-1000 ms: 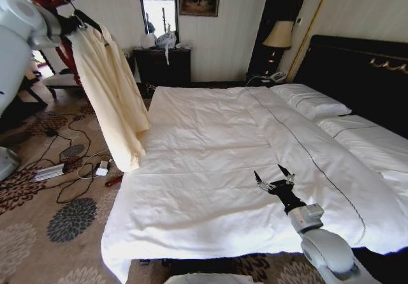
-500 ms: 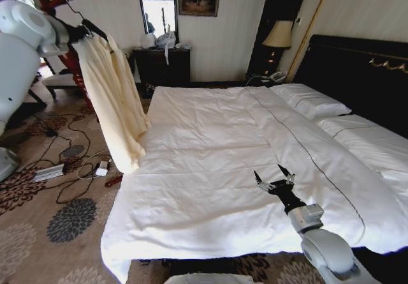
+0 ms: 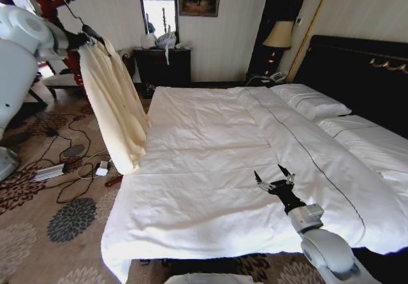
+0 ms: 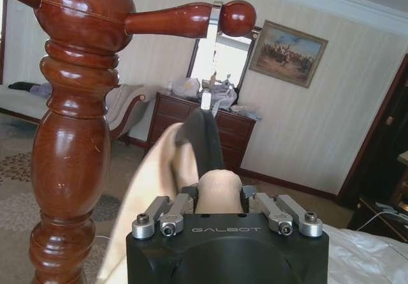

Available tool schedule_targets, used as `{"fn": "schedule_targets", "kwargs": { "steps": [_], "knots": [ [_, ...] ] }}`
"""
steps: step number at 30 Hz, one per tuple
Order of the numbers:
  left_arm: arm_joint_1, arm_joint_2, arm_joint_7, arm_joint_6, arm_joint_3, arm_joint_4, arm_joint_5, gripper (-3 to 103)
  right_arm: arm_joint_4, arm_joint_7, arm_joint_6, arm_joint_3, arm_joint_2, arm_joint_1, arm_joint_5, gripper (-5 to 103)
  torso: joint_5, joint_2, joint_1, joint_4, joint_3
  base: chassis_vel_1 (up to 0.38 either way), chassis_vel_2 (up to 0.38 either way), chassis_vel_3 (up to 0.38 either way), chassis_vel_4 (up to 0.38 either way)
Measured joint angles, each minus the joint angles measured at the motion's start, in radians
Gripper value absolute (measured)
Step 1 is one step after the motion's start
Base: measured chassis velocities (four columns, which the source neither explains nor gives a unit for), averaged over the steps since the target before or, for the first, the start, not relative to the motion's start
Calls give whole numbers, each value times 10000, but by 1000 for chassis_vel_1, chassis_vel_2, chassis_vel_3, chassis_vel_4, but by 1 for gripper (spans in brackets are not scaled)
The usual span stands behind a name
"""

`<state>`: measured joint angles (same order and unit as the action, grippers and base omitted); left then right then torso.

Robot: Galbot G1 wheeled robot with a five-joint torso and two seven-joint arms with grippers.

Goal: Pick up the clothes from the bed and hang them on the clothes hanger.

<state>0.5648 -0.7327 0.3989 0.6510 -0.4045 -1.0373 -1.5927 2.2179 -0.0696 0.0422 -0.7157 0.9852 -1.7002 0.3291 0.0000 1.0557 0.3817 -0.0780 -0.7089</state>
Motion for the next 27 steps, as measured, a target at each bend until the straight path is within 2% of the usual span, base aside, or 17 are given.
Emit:
{"fn": "schedule_targets", "kwargs": {
  "steps": [1, 3, 7, 10, 12, 13, 16, 20, 22, 23, 25, 27],
  "knots": [
    [5, -12, 3, 12, 4, -10, 34, 45, 0, 0, 0, 0, 0, 0, 0, 100, 1, 0, 0, -3, 0, 0, 0, 0, 0],
    [7, -13, 3, 14, 14, -29, 51, 45, 0, 0, 0, 0, 0, 0, 0, 100, 1, 0, 0, -3, 0, 0, 0, 0, 0],
    [-87, 98, -17, 8, 160, -247, 108, 67, 0, 0, 0, 0, 0, 0, 0, 100, -1, 0, 1, 3, 0, 0, 0, 0, 0],
    [-119, 194, -18, -21, 236, -397, 152, 72, 0, 0, 0, 0, 0, 0, 0, 100, -1, 0, 0, 2, 0, 0, 0, 0, 0],
    [-122, 352, -18, -48, 278, -675, 172, 83, 0, 0, 0, 0, 0, 0, 0, 100, 0, 0, 1, 1, 0, 0, 0, 0, 0],
    [-122, 352, -18, -48, 278, -675, 172, 83, 0, 0, 0, 0, 0, 0, 0, 100, 0, 0, 1, 1, 0, 0, 0, 0, 0],
    [-238, 616, -19, -87, 505, -1213, 246, 97, 0, 0, 0, 0, 0, 0, 0, 100, 3, 0, 1, 0, 0, 0, 0, 0, 0],
    [-1036, 1037, 73, -205, 1444, -2292, 452, 100, -1, 0, 0, 0, 0, 0, 0, 100, 1, 0, 1, 0, 0, 0, 0, 0, 0],
    [-2056, 1554, 77, -437, 2428, -3506, 558, 100, 0, 0, 0, 0, -1, 0, 0, 100, -3, -1, 3, -2, 0, 0, 0, 0, 0],
    [-2056, 1554, 77, -437, 2428, -3506, 558, 100, 0, 0, 0, 0, -1, 0, 0, 100, -3, -1, 3, -2, 0, 0, 0, 0, 0],
    [-3082, 2252, -272, -704, 3189, -4510, 990, 100, 0, 0, 0, 0, -1, 1, 0, 100, 1, -2, 3, -2, -1, 0, 0, 0, 0],
    [-3837, 2916, -570, -1140, 3576, -5199, 1328, 100, 0, 0, 0, 0, -1, 0, 0, 100, -5, -2, 2, 6, 0, 0, 0, 0, 0]
  ]
}}
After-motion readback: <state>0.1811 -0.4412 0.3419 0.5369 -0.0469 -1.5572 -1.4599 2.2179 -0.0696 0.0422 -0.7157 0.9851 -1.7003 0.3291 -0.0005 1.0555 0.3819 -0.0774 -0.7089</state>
